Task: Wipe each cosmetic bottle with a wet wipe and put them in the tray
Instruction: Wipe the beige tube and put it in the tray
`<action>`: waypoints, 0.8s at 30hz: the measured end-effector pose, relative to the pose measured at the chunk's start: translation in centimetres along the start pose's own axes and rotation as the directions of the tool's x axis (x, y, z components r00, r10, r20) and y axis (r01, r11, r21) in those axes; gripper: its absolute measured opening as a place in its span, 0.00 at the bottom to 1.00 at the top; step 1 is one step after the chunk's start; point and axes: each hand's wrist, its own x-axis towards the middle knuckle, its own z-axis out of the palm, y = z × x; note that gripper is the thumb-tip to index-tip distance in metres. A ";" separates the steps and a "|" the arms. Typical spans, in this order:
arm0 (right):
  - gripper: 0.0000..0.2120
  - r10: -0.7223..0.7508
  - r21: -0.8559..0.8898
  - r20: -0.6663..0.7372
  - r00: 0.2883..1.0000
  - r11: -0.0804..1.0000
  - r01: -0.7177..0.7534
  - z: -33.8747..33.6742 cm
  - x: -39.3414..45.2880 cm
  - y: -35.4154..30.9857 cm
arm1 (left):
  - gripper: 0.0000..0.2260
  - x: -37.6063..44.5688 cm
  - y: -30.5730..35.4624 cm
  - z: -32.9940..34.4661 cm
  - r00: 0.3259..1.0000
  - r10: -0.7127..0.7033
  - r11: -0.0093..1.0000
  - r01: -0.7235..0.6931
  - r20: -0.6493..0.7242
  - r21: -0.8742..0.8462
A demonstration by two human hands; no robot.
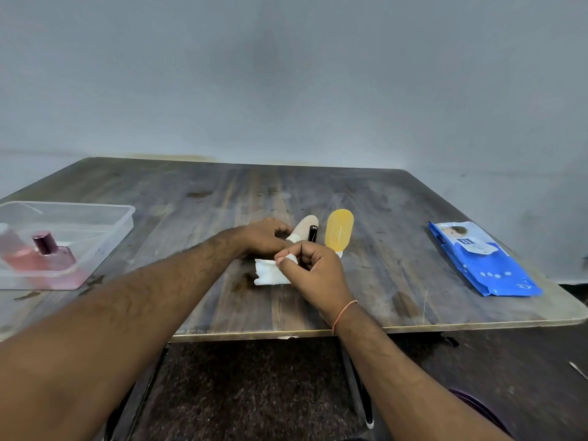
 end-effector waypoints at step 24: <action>0.08 0.183 0.062 -0.007 0.983 0.981 -0.182 0.1 -0.1 -1.4 | 0.12 -11.7 -6.6 -0.9 0.834 -0.190 0.699 -0.256 -0.519 -0.667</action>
